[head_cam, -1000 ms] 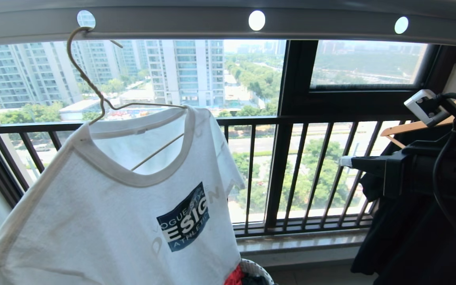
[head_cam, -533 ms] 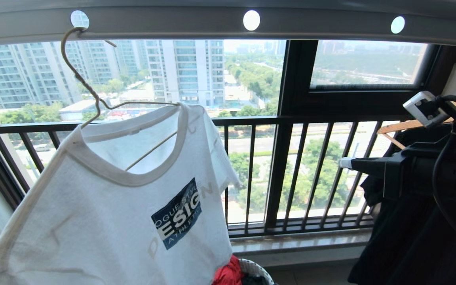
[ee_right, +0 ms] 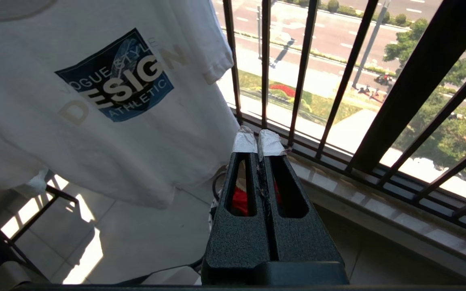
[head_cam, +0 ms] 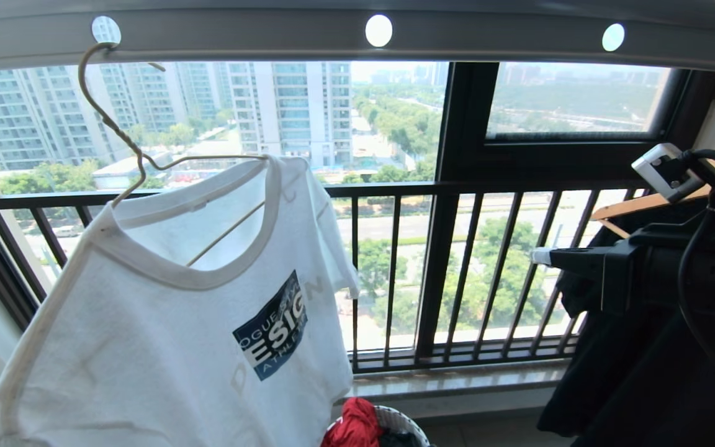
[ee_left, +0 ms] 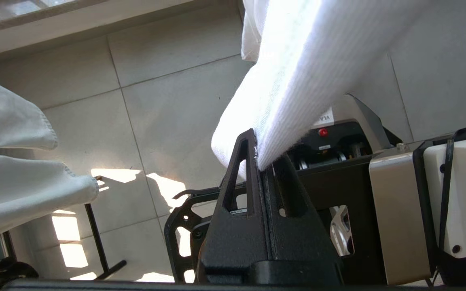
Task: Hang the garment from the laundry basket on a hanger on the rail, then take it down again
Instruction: Take the clothes off the clothes rack
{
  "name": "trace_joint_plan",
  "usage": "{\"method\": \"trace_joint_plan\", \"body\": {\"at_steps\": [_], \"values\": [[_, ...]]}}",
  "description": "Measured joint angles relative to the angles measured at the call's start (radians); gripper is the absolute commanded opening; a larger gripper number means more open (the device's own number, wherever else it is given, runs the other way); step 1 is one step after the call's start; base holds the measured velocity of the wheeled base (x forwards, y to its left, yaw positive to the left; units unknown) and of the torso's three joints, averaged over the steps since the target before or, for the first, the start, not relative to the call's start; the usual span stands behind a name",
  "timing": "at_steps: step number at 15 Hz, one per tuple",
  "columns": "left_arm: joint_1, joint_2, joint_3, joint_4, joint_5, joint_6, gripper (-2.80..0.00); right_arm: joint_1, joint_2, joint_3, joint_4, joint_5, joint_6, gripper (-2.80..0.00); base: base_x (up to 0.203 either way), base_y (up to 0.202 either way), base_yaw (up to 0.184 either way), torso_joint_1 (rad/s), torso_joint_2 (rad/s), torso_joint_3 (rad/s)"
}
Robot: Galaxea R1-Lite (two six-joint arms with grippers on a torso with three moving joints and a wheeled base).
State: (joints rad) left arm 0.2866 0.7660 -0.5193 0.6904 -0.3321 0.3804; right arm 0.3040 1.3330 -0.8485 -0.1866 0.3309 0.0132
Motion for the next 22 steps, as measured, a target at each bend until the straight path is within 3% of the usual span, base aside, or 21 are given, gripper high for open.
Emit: {"method": "trace_joint_plan", "body": {"at_steps": [4,8,11,14,17,22], "values": [[-0.001,-0.020,-0.042,0.000,-0.004,-0.003,-2.80,0.052,-0.012,-0.011,-0.012,0.019,0.066,-2.80,0.000,0.000,0.000,0.000,0.00,0.000],[-0.002,-0.060,-0.107,-0.001,-0.035,-0.006,-2.80,0.201,-0.038,-0.060,-0.083,0.068,0.207,-2.80,0.000,0.000,0.000,0.000,0.00,0.000],[-0.003,-0.075,-0.148,-0.003,-0.069,-0.007,-2.80,0.333,-0.009,-0.209,-0.095,0.064,0.229,-2.80,0.000,0.000,0.000,0.000,0.00,0.000],[-0.003,-0.080,-0.179,-0.005,-0.115,-0.007,-2.80,0.439,0.086,-0.364,-0.092,0.009,0.232,-2.80,0.000,0.000,0.000,0.000,0.00,0.000],[-0.005,-0.079,-0.199,-0.018,-0.166,-0.007,-2.80,0.512,0.205,-0.493,-0.094,-0.011,0.233,-2.80,0.000,0.000,0.000,0.000,0.00,0.000],[-0.005,-0.079,-0.202,-0.051,-0.190,-0.029,-2.80,0.582,0.423,-0.769,-0.096,-0.011,0.230,-2.80,0.000,0.000,0.000,0.000,0.00,0.000]]}}
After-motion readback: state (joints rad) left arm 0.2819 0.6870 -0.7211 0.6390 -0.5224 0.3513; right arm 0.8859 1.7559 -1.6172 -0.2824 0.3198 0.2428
